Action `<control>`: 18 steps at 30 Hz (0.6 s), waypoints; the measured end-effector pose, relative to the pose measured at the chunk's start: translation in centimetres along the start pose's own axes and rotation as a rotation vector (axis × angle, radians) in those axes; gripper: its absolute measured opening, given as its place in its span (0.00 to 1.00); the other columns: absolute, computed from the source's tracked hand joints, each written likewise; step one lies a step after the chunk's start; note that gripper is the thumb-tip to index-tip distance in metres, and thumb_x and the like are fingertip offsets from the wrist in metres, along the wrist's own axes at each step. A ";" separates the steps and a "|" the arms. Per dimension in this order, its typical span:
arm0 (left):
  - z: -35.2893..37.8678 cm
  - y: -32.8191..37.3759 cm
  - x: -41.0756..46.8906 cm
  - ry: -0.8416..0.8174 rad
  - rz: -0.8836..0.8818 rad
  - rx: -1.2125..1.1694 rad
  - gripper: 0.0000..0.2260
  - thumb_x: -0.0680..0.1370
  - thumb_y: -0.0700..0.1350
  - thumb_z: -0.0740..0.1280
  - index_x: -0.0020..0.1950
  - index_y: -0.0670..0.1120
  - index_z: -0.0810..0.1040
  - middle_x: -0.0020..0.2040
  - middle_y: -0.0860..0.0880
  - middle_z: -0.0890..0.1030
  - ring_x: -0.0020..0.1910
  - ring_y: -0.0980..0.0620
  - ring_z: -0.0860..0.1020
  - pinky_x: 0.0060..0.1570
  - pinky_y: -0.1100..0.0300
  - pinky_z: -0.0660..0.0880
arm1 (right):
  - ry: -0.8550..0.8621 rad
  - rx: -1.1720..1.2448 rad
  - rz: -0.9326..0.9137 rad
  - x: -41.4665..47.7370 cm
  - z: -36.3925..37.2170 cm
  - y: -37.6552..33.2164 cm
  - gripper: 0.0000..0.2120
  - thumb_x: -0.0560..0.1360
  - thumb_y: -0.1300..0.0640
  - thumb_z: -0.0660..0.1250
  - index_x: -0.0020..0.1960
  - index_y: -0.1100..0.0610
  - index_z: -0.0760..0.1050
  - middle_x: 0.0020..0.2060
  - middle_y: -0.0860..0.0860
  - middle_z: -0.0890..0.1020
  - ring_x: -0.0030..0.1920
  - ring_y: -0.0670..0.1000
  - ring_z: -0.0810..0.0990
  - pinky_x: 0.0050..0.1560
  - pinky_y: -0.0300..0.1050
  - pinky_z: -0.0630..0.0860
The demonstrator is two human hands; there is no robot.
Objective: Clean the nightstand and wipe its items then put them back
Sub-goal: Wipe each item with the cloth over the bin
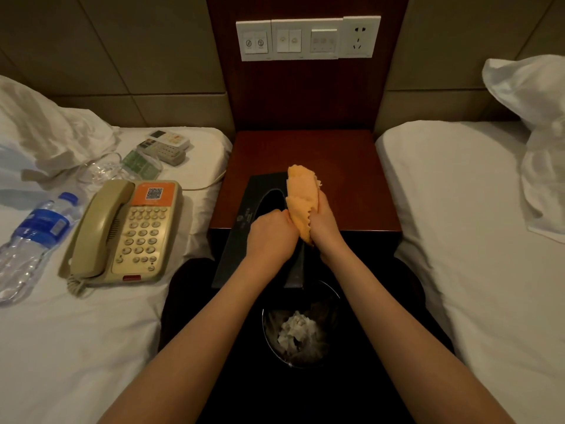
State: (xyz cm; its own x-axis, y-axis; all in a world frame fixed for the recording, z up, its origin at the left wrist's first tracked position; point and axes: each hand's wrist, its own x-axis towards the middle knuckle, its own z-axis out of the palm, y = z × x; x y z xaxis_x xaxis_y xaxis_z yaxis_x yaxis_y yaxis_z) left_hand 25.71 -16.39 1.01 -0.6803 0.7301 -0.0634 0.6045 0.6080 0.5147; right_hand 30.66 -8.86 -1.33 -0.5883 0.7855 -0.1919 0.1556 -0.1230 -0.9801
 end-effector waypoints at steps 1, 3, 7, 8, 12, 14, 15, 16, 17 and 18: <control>-0.2 0.1 0.1 0.005 -0.011 -0.024 0.17 0.82 0.42 0.51 0.33 0.43 0.63 0.34 0.48 0.68 0.42 0.43 0.74 0.36 0.57 0.62 | -0.018 0.047 -0.001 -0.5 0.2 0.1 0.25 0.81 0.59 0.57 0.76 0.52 0.54 0.69 0.51 0.68 0.68 0.52 0.69 0.61 0.45 0.69; -0.7 0.2 -0.1 0.047 -0.020 -0.044 0.15 0.82 0.42 0.51 0.37 0.41 0.67 0.37 0.46 0.71 0.46 0.41 0.76 0.37 0.57 0.64 | -0.033 0.168 0.023 -1.5 0.6 0.5 0.24 0.81 0.58 0.56 0.75 0.54 0.53 0.68 0.52 0.67 0.67 0.52 0.68 0.56 0.38 0.70; -0.6 -0.2 -0.5 0.049 0.004 0.003 0.13 0.82 0.41 0.50 0.49 0.38 0.73 0.50 0.40 0.77 0.47 0.43 0.76 0.38 0.59 0.63 | -0.032 0.228 0.122 -1.5 0.9 0.9 0.22 0.82 0.52 0.53 0.74 0.54 0.56 0.62 0.53 0.70 0.60 0.51 0.71 0.45 0.34 0.71; -0.3 -0.4 -0.5 0.048 0.022 0.008 0.13 0.82 0.41 0.50 0.47 0.39 0.72 0.48 0.39 0.77 0.41 0.45 0.75 0.35 0.60 0.62 | -0.016 0.235 0.148 -0.8 0.8 0.7 0.23 0.81 0.50 0.54 0.75 0.54 0.56 0.63 0.54 0.71 0.61 0.52 0.72 0.48 0.39 0.72; 0.0 -0.4 -1.0 0.052 0.048 0.026 0.13 0.83 0.43 0.51 0.39 0.42 0.65 0.33 0.47 0.68 0.39 0.43 0.74 0.34 0.57 0.62 | 0.020 0.192 0.200 1.1 0.3 -0.8 0.24 0.80 0.54 0.58 0.74 0.54 0.57 0.66 0.56 0.71 0.62 0.57 0.73 0.54 0.49 0.75; -0.1 -0.1 -1.1 0.047 0.050 0.029 0.16 0.81 0.39 0.52 0.33 0.44 0.62 0.31 0.50 0.63 0.39 0.43 0.73 0.32 0.57 0.61 | -0.045 0.207 0.245 0.8 0.0 -1.1 0.25 0.78 0.57 0.64 0.71 0.56 0.60 0.62 0.54 0.74 0.55 0.55 0.77 0.42 0.43 0.76; -0.2 -0.1 -1.1 0.042 0.049 0.030 0.17 0.80 0.38 0.53 0.31 0.45 0.60 0.31 0.50 0.62 0.38 0.44 0.72 0.29 0.57 0.60 | -0.083 0.227 0.268 0.5 -0.1 -1.1 0.24 0.77 0.57 0.66 0.70 0.55 0.62 0.58 0.52 0.75 0.51 0.53 0.77 0.38 0.40 0.74; -0.3 -0.1 -1.0 0.022 0.044 0.028 0.17 0.80 0.37 0.54 0.30 0.46 0.59 0.30 0.50 0.63 0.38 0.45 0.71 0.29 0.57 0.60 | -0.099 0.253 0.281 0.2 -0.1 -0.7 0.23 0.76 0.58 0.67 0.68 0.54 0.63 0.56 0.52 0.75 0.48 0.51 0.77 0.37 0.40 0.73; -0.5 0.0 -0.9 -0.015 0.029 0.025 0.18 0.79 0.37 0.54 0.30 0.46 0.59 0.30 0.50 0.63 0.38 0.44 0.71 0.31 0.57 0.62 | -0.099 0.272 0.280 0.2 -0.3 -0.3 0.23 0.75 0.58 0.67 0.67 0.54 0.64 0.55 0.53 0.76 0.48 0.51 0.77 0.38 0.40 0.74; -0.7 0.1 -0.7 -0.057 0.002 0.006 0.18 0.80 0.37 0.53 0.30 0.45 0.60 0.30 0.49 0.64 0.39 0.44 0.71 0.35 0.57 0.63 | -0.083 0.295 0.270 0.1 -0.5 0.1 0.22 0.75 0.58 0.67 0.67 0.53 0.65 0.56 0.55 0.76 0.49 0.51 0.77 0.39 0.40 0.75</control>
State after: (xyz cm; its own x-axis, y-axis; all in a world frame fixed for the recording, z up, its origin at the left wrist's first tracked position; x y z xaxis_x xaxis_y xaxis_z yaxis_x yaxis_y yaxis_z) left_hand 25.94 -17.07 1.74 -0.6546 0.7477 -0.1116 0.6081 0.6084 0.5100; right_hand 30.96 -8.48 -1.45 -0.6214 0.6513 -0.4355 0.0856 -0.4961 -0.8641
